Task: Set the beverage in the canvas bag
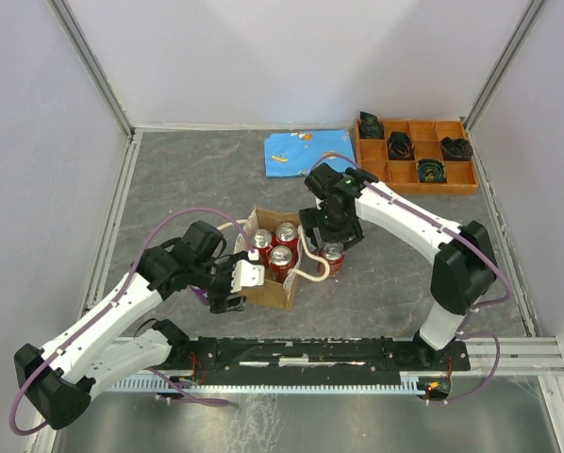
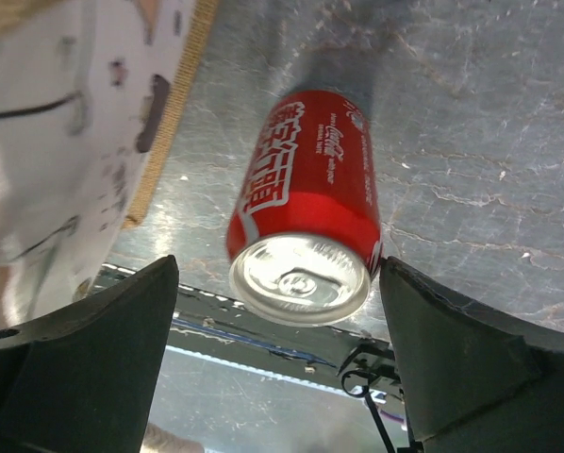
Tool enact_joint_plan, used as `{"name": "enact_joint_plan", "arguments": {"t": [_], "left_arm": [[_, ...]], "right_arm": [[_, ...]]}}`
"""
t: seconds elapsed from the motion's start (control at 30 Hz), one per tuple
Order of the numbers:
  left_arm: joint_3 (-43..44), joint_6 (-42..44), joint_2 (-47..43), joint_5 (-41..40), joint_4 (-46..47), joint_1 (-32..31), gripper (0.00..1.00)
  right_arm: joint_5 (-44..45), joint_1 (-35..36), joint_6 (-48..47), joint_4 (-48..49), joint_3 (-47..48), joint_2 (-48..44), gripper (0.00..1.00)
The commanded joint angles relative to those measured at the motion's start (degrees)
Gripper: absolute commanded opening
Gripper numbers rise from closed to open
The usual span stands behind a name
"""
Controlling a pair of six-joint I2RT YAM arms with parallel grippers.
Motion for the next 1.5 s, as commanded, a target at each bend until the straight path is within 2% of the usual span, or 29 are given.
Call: {"name": "enact_joint_plan", "arguments": {"t": [0.0, 0.13, 0.3, 0.33, 0.43, 0.5, 0.53, 0.73, 0.83, 0.9, 1.0, 1.1, 1.17, 1.3, 1.47], "left_arm": [[0.4, 0.0, -0.1, 0.9, -2.8, -0.2, 0.76], [0.3, 0.0, 0.0, 0.9, -2.8, -0.2, 0.76], [0.4, 0.2, 0.3, 0.8, -2.7, -0.2, 0.76], [0.4, 0.2, 0.2, 0.7, -2.7, -0.2, 0.76], [0.6, 0.2, 0.3, 0.7, -2.7, -0.2, 0.76], [0.7, 0.3, 0.2, 0.6, -2.8, -0.2, 0.76], [0.8, 0.3, 0.2, 0.5, -2.8, -0.2, 0.76], [1.9, 0.3, -0.7, -0.2, -2.8, -0.2, 0.76], [2.3, -0.1, -1.3, -1.0, -2.9, -0.3, 0.76], [2.5, -0.5, -2.1, -1.5, -2.9, -0.2, 0.76], [2.8, -2.9, -3.6, -3.0, -2.2, -0.3, 0.76], [4.3, -7.9, -5.1, -4.5, -1.2, -0.1, 0.77], [4.7, -8.2, -6.8, -4.4, -1.3, -0.1, 0.78], [4.7, -8.3, -8.0, -4.5, -1.3, -0.1, 0.78], [6.8, -13.3, -7.3, -7.9, 2.9, -0.1, 0.79]], "right_arm": [[0.8, 0.5, -0.2, 1.4, -2.1, 1.8, 0.94], [1.7, 0.6, -0.6, 1.9, -2.7, 2.7, 0.92], [1.9, 0.6, -0.7, 1.6, -2.8, 3.8, 0.70], [2.1, 0.6, -0.6, 1.5, -2.6, 3.8, 0.58], [3.9, 0.5, -0.5, 0.0, -1.2, 3.4, 0.30], [6.6, 0.4, -0.8, -1.8, 1.5, 3.0, 0.04], [7.8, 0.1, -1.4, -3.0, 3.2, 2.9, 0.00], [13.2, -5.1, -5.6, -10.2, 16.6, 3.2, 0.00], [15.1, -8.0, -9.0, -14.3, 26.5, 4.8, 0.00], [15.5, -9.4, -11.3, -16.3, 35.1, 6.9, 0.00], [14.8, -10.0, -14.0, -20.9, 53.0, 13.1, 0.00], [9.2, -9.9, -13.4, -24.9, 67.5, 18.7, 0.00], [5.0, -8.9, -12.5, -23.7, 67.7, 18.6, 0.00], [2.1, -4.2, -11.2, -11.4, 52.3, 11.6, 0.00], [1.7, 3.1, -10.8, -9.3, 49.7, 10.3, 0.00]]}}
